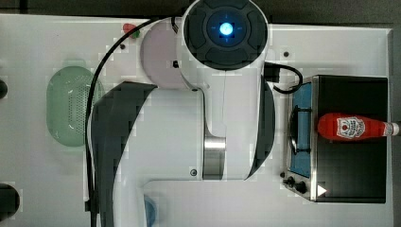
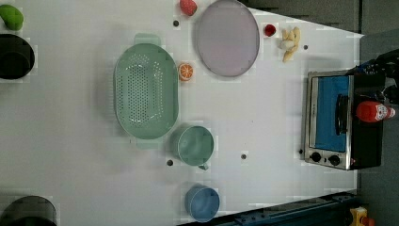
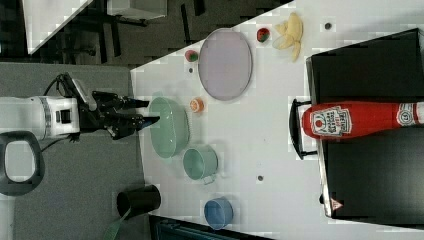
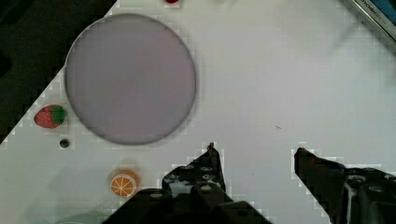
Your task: Pick Ketchup from oven and place it on table.
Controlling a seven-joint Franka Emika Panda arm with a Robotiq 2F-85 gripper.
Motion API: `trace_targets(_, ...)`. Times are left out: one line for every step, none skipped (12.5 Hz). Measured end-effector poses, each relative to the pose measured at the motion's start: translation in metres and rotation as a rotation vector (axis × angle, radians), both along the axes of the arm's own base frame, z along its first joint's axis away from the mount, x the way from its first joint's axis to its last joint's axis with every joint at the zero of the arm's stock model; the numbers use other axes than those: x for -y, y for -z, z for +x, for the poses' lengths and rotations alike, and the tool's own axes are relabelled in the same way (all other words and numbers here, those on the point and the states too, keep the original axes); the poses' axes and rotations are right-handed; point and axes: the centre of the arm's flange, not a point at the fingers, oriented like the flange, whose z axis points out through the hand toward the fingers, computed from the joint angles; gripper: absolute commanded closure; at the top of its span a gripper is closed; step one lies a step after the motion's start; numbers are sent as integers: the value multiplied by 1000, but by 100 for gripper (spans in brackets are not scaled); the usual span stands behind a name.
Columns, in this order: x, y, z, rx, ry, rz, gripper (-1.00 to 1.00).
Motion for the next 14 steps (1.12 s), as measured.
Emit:
trace_targets(3, 9, -86, -237, 5, 14, -50)
trace_targets(10, -14, -120, -215, 12, -19, -71)
trace_targets(17, -56, -140, -120, 30, -1, -96)
trace_targets(31, -143, -163, 90, 57, 6, -100)
trace_targets(28, -153, -172, 107, 51, 19, -100)
trace_targets(31, -144, -165, 105, 53, -18, -100)
trace_targets(33, -127, -155, 63, 54, -28, -100)
trace_targets(35, -107, -145, 24, 57, -22, -100)
trace_targets(44, -82, -130, -16, 71, -15, -100)
trace_targets(51, -67, -122, -19, 88, 5, -100)
trace_targets(65, -50, -119, -40, 115, 14, -100)
trace_targets(101, -33, -117, -75, 185, 29, -100)
trace_targets(139, -21, -119, -88, 260, 44, -100)
trace_targets(209, -4, -129, -69, 395, 75, -100)
